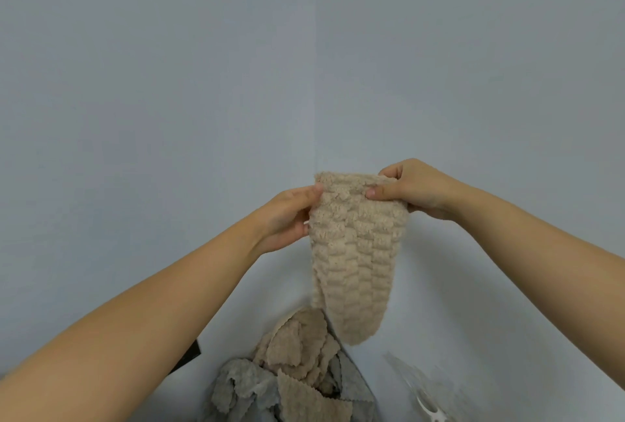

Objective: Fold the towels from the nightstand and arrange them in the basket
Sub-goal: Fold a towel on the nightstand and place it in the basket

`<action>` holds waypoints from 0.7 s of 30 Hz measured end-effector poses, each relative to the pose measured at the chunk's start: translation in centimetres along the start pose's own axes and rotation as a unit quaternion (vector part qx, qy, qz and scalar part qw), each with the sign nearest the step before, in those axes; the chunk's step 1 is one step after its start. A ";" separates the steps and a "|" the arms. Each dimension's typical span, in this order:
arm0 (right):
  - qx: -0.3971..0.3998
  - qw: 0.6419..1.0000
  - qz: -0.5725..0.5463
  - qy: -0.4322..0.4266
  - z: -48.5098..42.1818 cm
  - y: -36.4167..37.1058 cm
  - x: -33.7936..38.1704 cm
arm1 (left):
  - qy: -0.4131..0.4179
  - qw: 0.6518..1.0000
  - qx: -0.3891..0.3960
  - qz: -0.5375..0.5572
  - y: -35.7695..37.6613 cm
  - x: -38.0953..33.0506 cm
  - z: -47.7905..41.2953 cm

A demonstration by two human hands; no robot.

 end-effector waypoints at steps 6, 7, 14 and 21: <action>-0.071 0.990 0.116 -0.027 0.4 -1.8 1.6 | 0.070 0.993 -0.078 -0.051 -0.2 -1.7 0.0; -0.075 0.984 0.154 -0.050 0.6 -1.9 2.4 | 0.075 0.994 -0.071 -0.039 0.0 -1.9 0.1; -0.120 0.990 0.019 -0.066 1.2 -2.7 2.8 | 0.095 0.982 -0.112 -0.119 -0.4 -2.2 0.3; -0.010 0.905 -0.425 0.015 -0.3 0.8 -2.9 | 0.095 0.983 -0.135 -0.079 0.0 -2.9 -0.1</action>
Point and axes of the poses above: each hand's wrist, its own z-axis away from the middle knuckle, its own y-axis out of the palm, x = y × z, the point moved 10 cm from there along -z, towards the middle knuckle, and after that the axes turned 1 degree about -x, right-handed, at the moved point
